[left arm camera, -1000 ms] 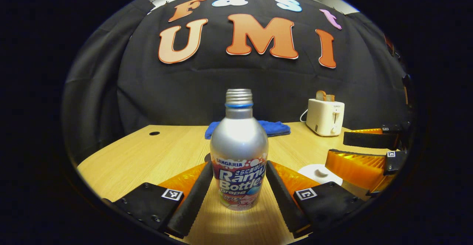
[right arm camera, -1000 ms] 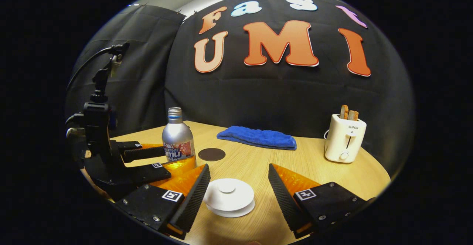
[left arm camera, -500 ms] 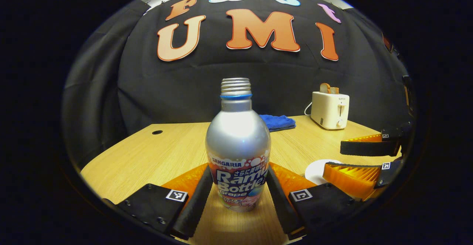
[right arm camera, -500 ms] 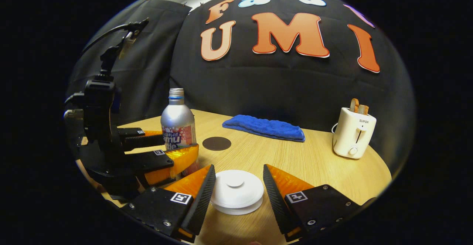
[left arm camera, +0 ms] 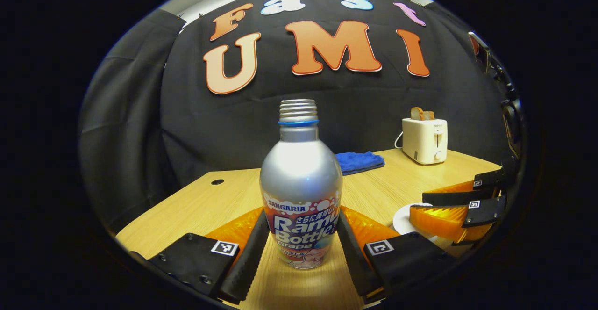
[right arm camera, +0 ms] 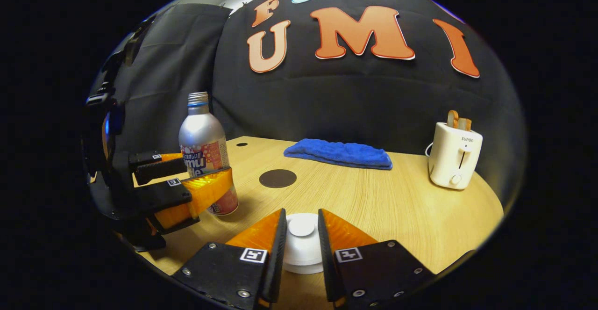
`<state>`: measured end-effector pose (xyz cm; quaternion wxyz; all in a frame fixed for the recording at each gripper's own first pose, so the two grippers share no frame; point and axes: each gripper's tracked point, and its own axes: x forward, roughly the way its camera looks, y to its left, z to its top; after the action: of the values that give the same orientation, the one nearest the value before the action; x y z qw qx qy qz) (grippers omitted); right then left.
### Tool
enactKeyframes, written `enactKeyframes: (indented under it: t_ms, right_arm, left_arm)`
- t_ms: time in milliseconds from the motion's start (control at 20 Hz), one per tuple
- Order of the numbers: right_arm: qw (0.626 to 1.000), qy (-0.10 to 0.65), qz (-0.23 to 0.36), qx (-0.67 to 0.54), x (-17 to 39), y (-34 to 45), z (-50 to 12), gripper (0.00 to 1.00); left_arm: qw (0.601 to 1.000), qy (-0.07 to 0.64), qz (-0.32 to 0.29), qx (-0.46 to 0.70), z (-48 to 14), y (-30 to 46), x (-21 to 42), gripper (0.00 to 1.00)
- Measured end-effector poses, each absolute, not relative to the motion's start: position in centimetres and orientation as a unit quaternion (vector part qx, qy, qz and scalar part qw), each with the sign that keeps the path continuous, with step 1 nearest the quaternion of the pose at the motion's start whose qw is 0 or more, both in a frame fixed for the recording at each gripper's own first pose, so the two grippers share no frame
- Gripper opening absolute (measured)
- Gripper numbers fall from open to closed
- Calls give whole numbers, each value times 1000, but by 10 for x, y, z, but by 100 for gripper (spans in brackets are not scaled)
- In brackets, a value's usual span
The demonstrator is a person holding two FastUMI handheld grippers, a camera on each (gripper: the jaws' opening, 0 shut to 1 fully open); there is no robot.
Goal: Open the teacup lid with one hand, grasp the water bottle and pour water into the teacup with the other hand; after pouring, place the water bottle on the coaster and then close the teacup lid.
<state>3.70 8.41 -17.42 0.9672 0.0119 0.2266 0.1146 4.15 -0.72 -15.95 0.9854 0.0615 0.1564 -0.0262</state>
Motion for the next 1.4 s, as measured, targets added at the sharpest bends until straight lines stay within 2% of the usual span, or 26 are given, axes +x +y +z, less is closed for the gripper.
enactKeyframes:
  t_ms: [100,150,200,250,300,350,400,450,550,600,750,800,900,950,1050,1100,1150,1200,1350,1400]
  right_arm:
    - [966,230,114,18,37,85,-174,29]
    - [966,229,114,19,38,85,-173,26]
    - [966,231,115,20,36,86,-174,25]
    - [965,232,117,22,35,86,-173,23]
    - [966,233,113,21,34,84,-172,22]
    - [967,232,106,19,33,79,-170,20]
    - [969,226,100,16,34,75,-165,20]
    - [971,218,94,15,33,71,-160,20]
    - [976,200,87,19,36,65,-146,20]
    - [978,192,84,20,36,61,-140,19]
    - [982,175,63,17,32,44,-127,19]
    - [984,170,58,16,30,38,-122,19]
    - [985,166,51,15,26,29,-116,19]
    - [985,163,46,13,25,23,-114,19]
    - [987,159,36,11,21,12,-111,19]
    - [987,157,31,12,20,7,-110,19]
    - [987,156,26,14,19,2,-109,19]
    - [988,155,22,16,17,-3,-108,19]
    - [988,154,13,23,13,-15,-108,19]
    - [988,155,11,24,11,-17,-108,19]
  left_arm:
    - [985,159,-26,63,-161,-5,40,80]
    - [985,159,-26,65,-160,-4,39,84]
    - [984,160,-28,67,-159,-4,39,80]
    - [984,160,-29,71,-159,-5,39,84]
    - [983,161,-33,76,-159,-5,38,80]
    - [983,161,-33,83,-158,-5,38,84]
    - [982,162,-31,91,-157,-3,39,84]
    - [982,161,-28,99,-154,-2,40,80]
    - [980,157,-27,120,-148,0,40,80]
    - [978,156,-25,133,-146,1,42,84]
    - [972,155,-24,176,-140,3,44,84]
    - [969,152,-24,192,-140,4,45,80]
    - [961,151,-24,230,-139,4,46,80]
    - [955,150,-22,253,-138,2,46,84]
    - [943,150,-21,296,-143,2,44,84]
    - [938,146,-24,313,-142,1,45,80]
    - [932,147,-23,330,-142,0,45,80]
    - [927,145,-25,345,-141,-2,45,84]
    - [909,137,-29,392,-140,-6,44,84]
    - [900,134,-29,413,-140,-8,43,80]
